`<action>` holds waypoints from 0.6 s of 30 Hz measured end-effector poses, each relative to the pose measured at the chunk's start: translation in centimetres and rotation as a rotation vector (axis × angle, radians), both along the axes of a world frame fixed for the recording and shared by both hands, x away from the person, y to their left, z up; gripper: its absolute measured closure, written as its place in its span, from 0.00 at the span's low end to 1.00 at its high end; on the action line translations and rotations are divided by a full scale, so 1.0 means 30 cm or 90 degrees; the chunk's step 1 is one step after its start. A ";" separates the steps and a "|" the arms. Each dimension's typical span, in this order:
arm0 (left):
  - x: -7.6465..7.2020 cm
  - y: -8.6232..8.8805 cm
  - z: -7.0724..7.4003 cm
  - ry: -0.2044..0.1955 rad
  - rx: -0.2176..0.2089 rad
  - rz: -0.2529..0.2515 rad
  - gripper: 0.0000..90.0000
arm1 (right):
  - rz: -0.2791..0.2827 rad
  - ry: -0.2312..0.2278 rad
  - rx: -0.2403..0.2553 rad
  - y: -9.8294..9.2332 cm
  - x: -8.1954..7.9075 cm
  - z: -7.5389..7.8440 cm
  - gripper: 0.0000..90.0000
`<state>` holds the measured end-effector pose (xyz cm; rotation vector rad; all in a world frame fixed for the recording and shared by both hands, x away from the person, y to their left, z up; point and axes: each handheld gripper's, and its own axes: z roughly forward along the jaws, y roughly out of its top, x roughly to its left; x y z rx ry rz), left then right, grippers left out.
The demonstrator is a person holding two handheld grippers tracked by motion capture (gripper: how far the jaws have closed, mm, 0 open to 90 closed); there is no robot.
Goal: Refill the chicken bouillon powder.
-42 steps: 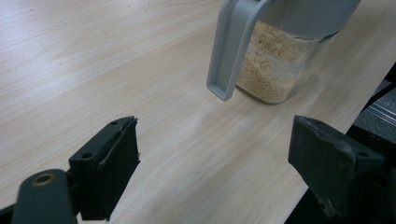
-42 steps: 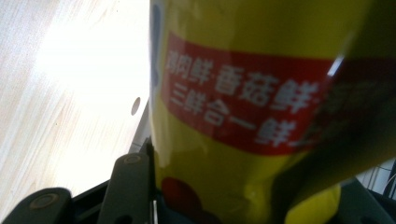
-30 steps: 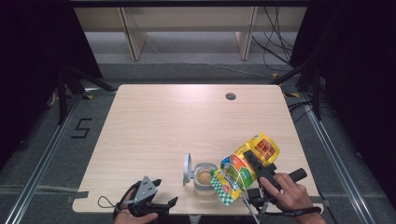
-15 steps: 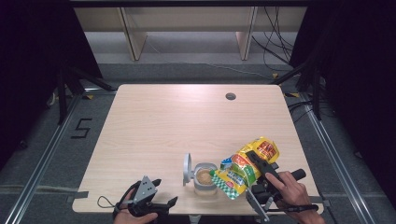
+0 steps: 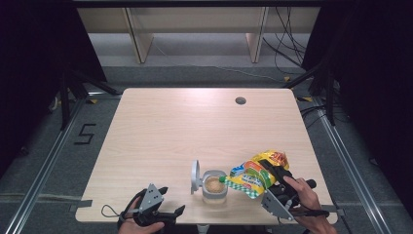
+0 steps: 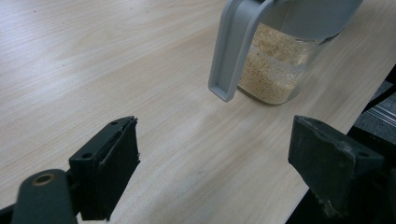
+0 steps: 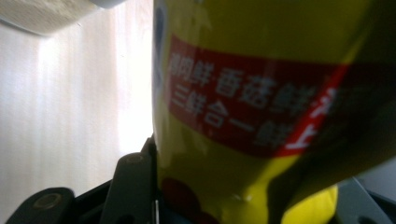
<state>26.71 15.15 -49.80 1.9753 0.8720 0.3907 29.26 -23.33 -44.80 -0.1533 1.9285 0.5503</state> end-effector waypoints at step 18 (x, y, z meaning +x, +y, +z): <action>0.001 0.002 0.001 0.000 0.010 -0.004 0.17 | 0.018 0.151 0.180 -0.076 0.065 -0.036 0.65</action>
